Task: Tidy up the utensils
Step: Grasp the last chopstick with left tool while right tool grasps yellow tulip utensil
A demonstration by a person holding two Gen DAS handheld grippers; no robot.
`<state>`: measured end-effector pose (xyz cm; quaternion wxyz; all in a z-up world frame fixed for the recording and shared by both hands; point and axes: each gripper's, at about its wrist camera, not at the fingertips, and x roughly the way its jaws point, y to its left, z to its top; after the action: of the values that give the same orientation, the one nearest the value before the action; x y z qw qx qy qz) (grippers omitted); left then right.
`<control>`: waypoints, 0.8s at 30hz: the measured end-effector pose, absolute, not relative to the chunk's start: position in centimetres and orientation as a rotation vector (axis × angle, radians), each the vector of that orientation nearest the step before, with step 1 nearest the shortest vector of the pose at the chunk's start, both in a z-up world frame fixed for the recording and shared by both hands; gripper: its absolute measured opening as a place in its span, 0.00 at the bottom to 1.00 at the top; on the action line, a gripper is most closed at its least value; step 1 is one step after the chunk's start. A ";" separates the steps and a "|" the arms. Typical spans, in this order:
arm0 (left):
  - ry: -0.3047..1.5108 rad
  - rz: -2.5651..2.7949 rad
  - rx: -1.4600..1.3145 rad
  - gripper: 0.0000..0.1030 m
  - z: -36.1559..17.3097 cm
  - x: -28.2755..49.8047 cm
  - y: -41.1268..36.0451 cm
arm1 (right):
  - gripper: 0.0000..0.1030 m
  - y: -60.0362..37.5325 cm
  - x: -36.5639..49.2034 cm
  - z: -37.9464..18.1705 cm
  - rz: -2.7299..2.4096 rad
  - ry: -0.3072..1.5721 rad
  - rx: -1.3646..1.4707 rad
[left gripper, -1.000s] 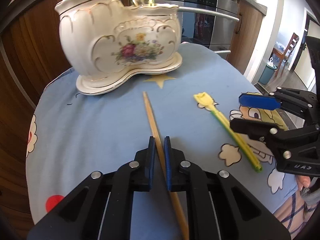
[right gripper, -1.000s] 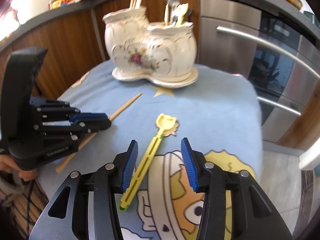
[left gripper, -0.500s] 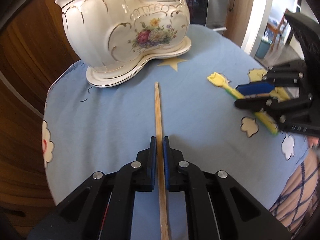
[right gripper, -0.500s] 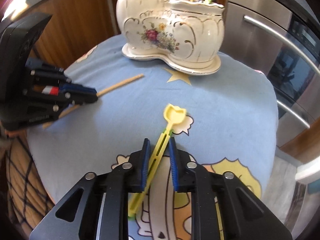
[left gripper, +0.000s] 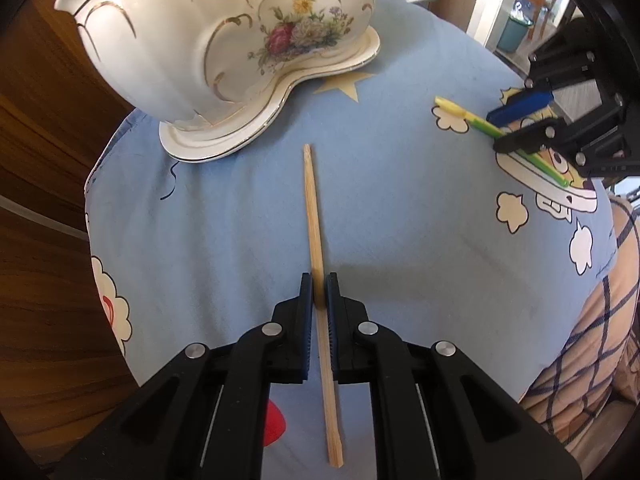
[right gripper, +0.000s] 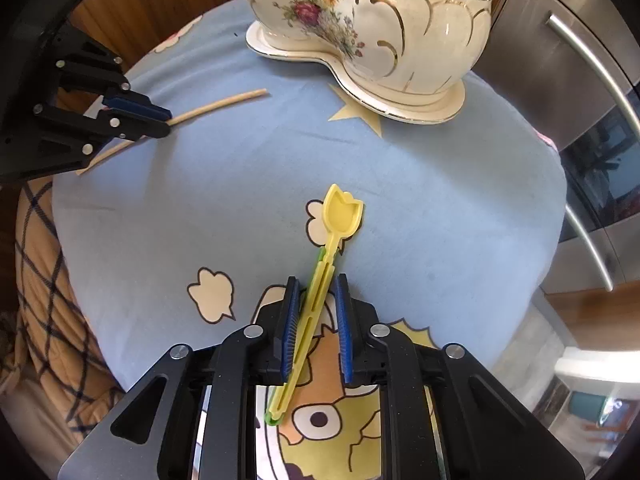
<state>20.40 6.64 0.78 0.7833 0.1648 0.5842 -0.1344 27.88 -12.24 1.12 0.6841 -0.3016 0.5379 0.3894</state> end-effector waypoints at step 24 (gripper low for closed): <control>1.302 -0.335 0.360 0.09 0.2 21.9 6.9 | 0.29 -8.1 28.6 1.1 0.833 1.271 -0.829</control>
<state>21.88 6.88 0.15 0.7676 0.1656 0.5997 -0.1541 28.56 -8.10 1.06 0.6481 -0.3646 0.5593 0.3663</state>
